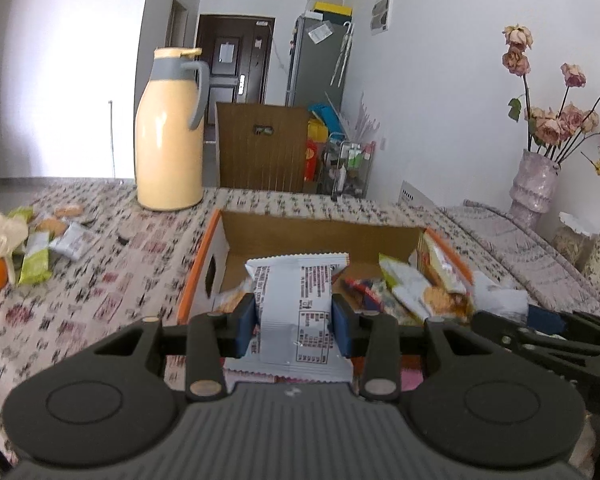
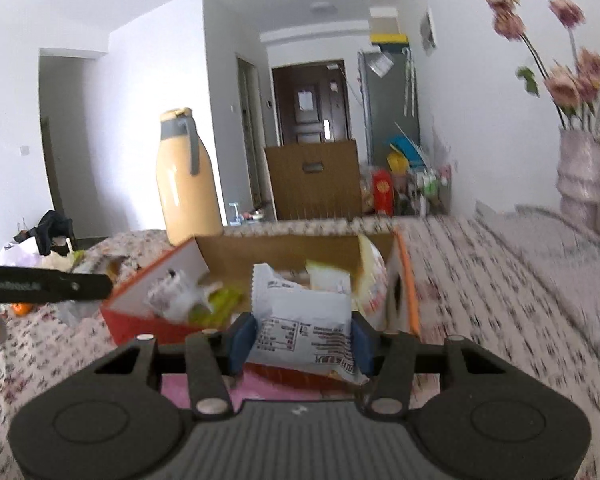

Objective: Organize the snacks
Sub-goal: 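Carry both white pastries up over the open box, then lower both white pastries into the box and open both tools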

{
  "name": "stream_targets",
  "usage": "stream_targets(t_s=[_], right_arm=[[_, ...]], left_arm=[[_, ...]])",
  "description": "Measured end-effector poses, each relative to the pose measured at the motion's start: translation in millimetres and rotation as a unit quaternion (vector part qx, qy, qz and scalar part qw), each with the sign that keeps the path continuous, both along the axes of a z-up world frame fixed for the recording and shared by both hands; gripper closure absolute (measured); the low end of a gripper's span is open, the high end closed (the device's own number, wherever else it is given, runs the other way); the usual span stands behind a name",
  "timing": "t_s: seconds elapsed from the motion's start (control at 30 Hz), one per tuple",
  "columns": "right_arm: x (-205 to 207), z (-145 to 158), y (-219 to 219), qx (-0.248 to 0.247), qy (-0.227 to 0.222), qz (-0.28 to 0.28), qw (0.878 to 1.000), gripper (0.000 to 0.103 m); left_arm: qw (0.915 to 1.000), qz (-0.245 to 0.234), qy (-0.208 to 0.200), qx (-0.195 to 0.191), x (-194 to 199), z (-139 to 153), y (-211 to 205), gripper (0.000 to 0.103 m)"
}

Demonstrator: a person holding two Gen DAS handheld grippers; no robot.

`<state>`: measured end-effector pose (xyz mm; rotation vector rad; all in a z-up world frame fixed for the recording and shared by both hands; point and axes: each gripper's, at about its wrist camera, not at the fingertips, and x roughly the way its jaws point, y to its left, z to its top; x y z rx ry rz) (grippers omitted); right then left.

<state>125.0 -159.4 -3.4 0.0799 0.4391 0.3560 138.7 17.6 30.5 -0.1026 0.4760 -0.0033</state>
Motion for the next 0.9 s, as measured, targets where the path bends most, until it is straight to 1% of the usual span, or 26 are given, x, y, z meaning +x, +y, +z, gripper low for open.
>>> stream_targets(t_s=[0.13, 0.27, 0.47, 0.67, 0.83, 0.87, 0.9], right_arm=[[25, 11, 21, -0.008, -0.013, 0.009, 1.0, 0.053], [49, 15, 41, -0.021, -0.02, 0.013, 0.999, 0.053], [80, 11, 55, -0.03, -0.02, 0.003, 0.999, 0.053], [86, -1, 54, -0.031, -0.019, -0.005, 0.999, 0.053], [89, -11, 53, -0.031, -0.014, -0.005, 0.999, 0.052], [89, -12, 53, -0.032, -0.013, -0.004, 0.999, 0.05], [89, -13, 53, -0.032, -0.012, -0.003, 0.999, 0.048]], left_arm=[[1.0, 0.004, -0.007, 0.005, 24, 7, -3, 0.063], [0.9998, 0.018, -0.011, -0.004, 48, 13, 0, 0.063], [0.9993, 0.035, -0.011, -0.004, 73, 6, 5, 0.063], [0.9991, 0.041, -0.007, -0.011, 82, -12, 14, 0.063], [0.9993, 0.034, -0.005, -0.016, 82, -16, 16, 0.063], [0.9993, 0.033, -0.004, -0.019, 82, -17, 17, 0.062], [0.9992, 0.034, -0.005, -0.021, 80, -17, 17, 0.056]])
